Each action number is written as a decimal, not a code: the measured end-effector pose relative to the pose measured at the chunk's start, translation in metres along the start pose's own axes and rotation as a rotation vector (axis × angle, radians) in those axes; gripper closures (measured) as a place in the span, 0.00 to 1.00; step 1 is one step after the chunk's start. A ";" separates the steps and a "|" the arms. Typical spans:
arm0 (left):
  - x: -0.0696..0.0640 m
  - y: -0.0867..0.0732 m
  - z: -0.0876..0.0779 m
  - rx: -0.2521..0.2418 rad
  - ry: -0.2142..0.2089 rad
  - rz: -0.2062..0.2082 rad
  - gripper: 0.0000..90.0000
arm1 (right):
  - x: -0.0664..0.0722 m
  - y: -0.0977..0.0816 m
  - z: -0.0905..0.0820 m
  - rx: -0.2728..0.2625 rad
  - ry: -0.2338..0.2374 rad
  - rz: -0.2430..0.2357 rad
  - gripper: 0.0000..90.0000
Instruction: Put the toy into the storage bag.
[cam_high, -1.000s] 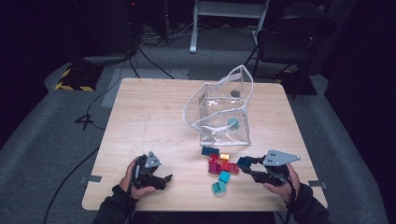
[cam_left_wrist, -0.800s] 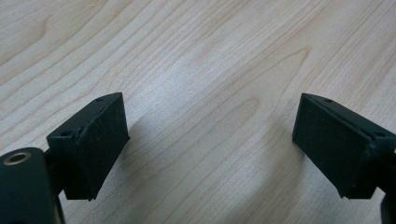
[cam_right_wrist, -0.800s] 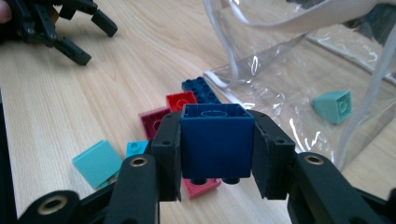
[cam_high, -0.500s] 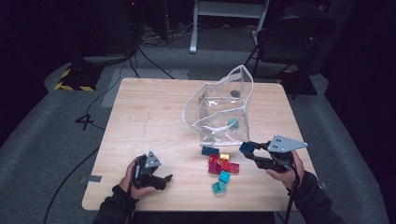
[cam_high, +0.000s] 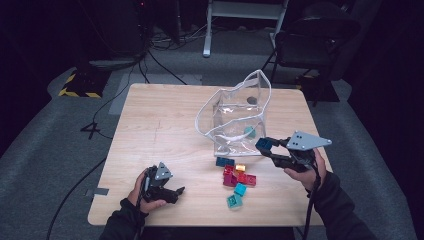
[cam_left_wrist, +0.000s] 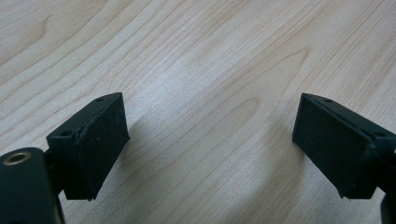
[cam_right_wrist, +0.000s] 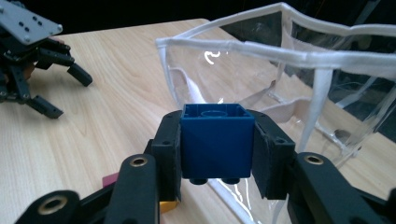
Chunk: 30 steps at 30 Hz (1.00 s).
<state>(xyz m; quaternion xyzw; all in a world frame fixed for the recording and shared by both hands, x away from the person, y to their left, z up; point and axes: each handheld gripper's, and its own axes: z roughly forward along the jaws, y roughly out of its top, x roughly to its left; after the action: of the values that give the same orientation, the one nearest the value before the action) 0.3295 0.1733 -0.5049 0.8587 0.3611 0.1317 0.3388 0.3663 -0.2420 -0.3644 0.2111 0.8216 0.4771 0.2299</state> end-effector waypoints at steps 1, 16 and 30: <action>0.000 0.000 0.000 0.000 0.000 0.000 0.12 | -0.001 0.002 0.001 -0.002 -0.004 -0.003 0.66; 0.000 0.000 0.000 0.000 0.000 0.000 0.12 | -0.010 0.029 0.001 -0.039 -0.035 -0.011 0.66; 0.000 0.000 0.000 0.000 0.000 0.000 0.12 | -0.017 0.045 0.000 -0.062 -0.053 -0.020 0.66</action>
<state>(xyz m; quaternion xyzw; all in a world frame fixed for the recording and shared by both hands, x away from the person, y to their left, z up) 0.3295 0.1733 -0.5049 0.8587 0.3611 0.1316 0.3389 0.3860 -0.2309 -0.3216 0.2081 0.8022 0.4941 0.2628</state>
